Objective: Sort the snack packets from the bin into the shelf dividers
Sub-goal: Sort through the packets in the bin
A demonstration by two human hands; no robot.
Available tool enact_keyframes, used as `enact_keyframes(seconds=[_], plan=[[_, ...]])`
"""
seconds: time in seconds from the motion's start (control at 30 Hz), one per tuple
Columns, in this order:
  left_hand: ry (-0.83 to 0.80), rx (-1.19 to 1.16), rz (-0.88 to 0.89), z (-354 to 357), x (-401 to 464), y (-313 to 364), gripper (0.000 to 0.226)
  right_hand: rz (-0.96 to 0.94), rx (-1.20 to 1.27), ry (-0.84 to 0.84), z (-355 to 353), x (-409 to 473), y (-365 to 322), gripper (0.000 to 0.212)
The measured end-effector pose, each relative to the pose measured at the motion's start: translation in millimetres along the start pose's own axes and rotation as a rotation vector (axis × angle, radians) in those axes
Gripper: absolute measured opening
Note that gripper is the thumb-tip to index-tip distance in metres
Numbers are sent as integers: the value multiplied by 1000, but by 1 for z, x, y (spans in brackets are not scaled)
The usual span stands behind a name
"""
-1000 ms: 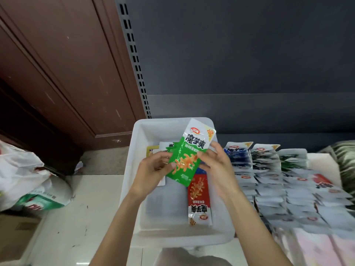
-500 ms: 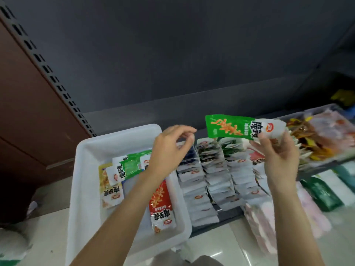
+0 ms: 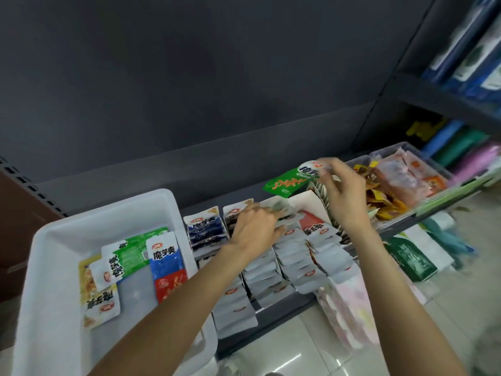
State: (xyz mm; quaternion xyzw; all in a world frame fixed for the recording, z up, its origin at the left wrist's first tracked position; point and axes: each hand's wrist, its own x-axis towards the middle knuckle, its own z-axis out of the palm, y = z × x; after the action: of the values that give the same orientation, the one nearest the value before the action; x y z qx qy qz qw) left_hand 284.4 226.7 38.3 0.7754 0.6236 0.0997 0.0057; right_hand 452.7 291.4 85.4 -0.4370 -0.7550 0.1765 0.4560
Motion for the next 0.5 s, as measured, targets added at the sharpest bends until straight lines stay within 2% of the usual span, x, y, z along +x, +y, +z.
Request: enact_keyframes(seconds=[0.1,0.23,0.37,0.5], plan=[[29,-53,13,7,-4,0,31,-145,-125,-198,14,7,8,18],[76,-27,20,13,-6,0,24,-206,-359,-484,43,3,16,18],[147,-29,45,13,-9,1,17,-206,-659,-588,59,1,15,25],[152,4,47,12,-10,4,20,-204,-794,-677,65,1,4,32]])
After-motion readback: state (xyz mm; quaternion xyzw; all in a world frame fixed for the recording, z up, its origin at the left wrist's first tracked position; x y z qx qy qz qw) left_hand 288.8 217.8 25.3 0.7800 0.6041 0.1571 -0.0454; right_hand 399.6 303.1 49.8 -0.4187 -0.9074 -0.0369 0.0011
